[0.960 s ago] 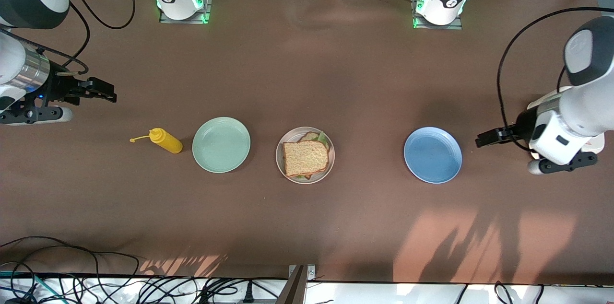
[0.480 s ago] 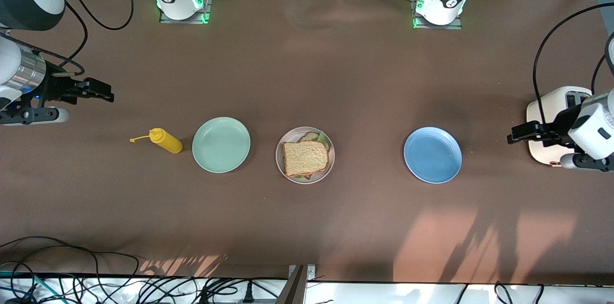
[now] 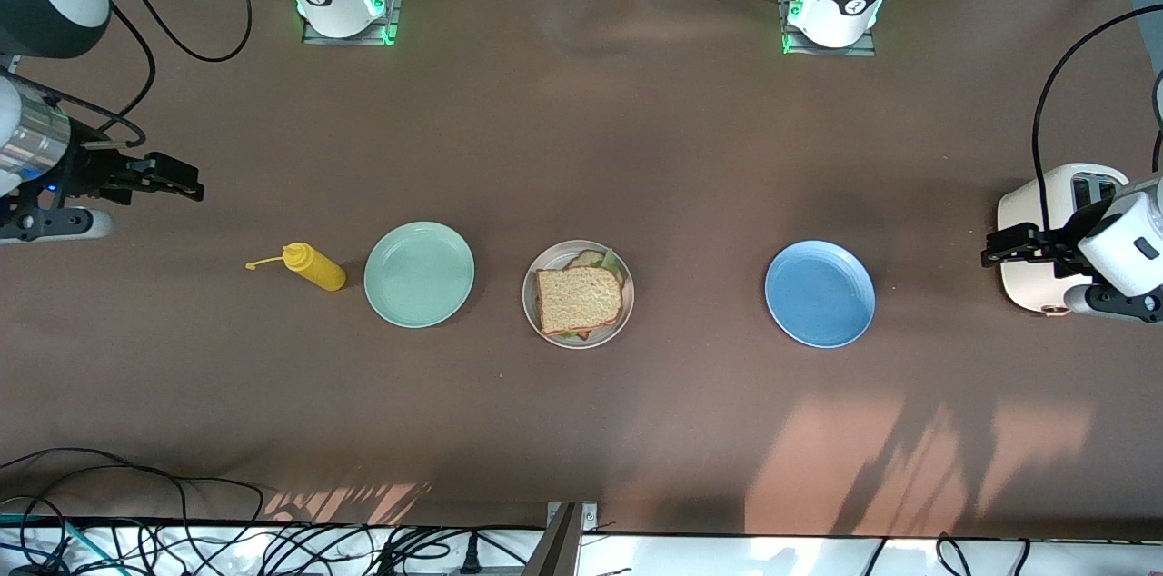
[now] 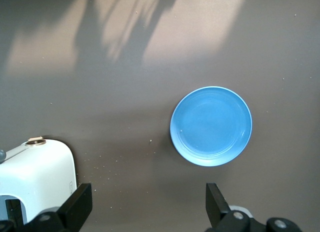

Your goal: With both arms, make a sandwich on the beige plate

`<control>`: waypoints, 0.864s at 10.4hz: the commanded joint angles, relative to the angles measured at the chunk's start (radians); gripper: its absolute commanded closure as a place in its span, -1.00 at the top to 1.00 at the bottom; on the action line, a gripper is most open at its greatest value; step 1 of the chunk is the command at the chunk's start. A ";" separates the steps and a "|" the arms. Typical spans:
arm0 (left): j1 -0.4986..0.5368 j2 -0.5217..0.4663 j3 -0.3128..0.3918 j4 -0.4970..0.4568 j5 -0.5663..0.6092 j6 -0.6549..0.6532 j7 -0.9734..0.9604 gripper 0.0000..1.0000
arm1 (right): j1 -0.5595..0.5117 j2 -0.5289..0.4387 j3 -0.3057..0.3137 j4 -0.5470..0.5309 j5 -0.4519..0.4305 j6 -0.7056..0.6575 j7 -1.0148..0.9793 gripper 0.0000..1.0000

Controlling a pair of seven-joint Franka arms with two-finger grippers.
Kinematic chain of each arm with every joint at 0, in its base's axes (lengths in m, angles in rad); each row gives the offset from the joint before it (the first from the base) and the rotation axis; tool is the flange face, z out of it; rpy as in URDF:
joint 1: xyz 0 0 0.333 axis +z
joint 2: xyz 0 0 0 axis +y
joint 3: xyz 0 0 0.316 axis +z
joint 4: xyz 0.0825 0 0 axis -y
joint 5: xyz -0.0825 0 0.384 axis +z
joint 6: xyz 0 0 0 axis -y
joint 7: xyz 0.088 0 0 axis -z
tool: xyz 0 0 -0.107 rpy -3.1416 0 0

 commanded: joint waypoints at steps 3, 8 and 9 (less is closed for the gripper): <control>0.006 -0.033 -0.016 0.012 0.026 -0.067 0.021 1.00 | -0.001 0.001 -0.015 0.073 -0.006 -0.126 -0.033 1.00; -0.004 -0.038 -0.033 0.015 0.011 -0.101 0.024 1.00 | 0.001 -0.052 -0.009 0.000 0.000 -0.118 -0.019 1.00; -0.004 -0.038 -0.031 0.015 0.011 -0.101 0.025 1.00 | 0.002 -0.088 -0.004 -0.057 -0.001 -0.067 -0.021 1.00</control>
